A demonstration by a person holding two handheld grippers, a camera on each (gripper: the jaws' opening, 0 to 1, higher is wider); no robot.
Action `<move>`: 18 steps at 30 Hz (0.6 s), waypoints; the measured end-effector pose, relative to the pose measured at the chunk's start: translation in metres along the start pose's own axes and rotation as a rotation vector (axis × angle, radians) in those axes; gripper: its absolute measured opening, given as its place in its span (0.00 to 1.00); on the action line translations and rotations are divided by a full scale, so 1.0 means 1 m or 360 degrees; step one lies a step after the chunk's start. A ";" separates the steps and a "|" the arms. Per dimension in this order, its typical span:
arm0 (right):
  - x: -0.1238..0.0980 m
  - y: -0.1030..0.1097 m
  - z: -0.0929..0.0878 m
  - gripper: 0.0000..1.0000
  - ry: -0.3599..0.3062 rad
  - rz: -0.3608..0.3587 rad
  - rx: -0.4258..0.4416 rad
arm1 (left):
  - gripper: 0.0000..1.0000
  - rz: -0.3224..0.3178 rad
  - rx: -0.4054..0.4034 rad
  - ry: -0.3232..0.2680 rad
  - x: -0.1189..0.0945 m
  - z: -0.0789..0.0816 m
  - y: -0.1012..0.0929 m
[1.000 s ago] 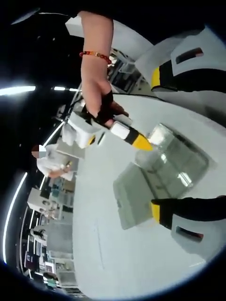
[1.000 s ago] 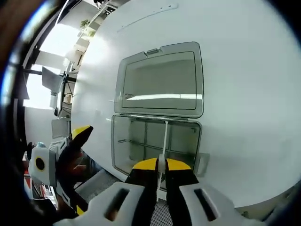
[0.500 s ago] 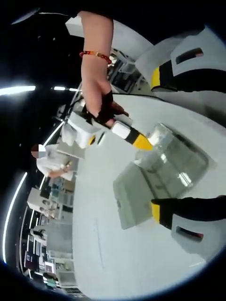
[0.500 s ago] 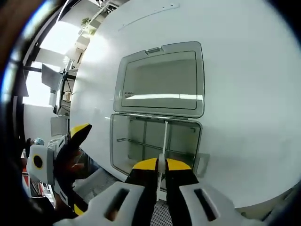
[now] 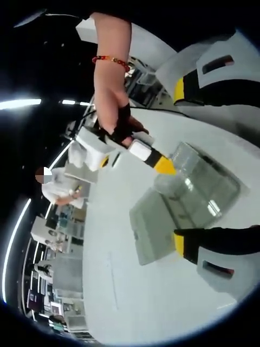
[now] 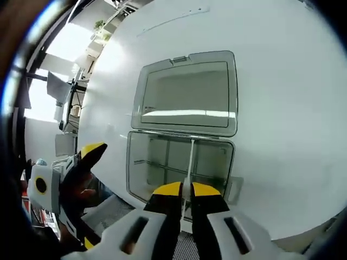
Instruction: Insert the divider into the dual guide fixture by aligning both edges with the guide slots and pushing it downward to the bottom, including one-sided entry, uneven engagement, binding, and posture correction.
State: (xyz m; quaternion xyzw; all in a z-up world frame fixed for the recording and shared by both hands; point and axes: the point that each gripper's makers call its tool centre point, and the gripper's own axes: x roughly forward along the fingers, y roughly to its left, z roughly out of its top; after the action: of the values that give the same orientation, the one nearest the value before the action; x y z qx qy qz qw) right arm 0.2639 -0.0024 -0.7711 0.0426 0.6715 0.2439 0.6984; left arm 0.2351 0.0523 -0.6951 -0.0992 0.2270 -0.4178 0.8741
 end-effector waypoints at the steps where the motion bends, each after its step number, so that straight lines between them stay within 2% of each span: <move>1: 0.001 0.003 0.001 0.01 -0.0017 -0.0004 -0.0025 | 0.92 0.0001 -0.0002 -0.0004 0.000 0.000 0.000; 6: 0.007 0.006 0.004 0.02 -0.0046 -0.0068 -0.0122 | 0.92 0.0006 0.0001 -0.0004 -0.001 0.001 0.000; 18: 0.010 0.003 0.006 0.01 -0.0057 -0.0095 -0.0185 | 0.91 0.0023 -0.0004 -0.0004 -0.004 0.000 0.002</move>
State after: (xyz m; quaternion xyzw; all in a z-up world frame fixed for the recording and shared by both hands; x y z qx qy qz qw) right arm 0.2684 0.0057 -0.7791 -0.0137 0.6447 0.2607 0.7185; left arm 0.2346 0.0566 -0.6951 -0.0990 0.2272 -0.4111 0.8773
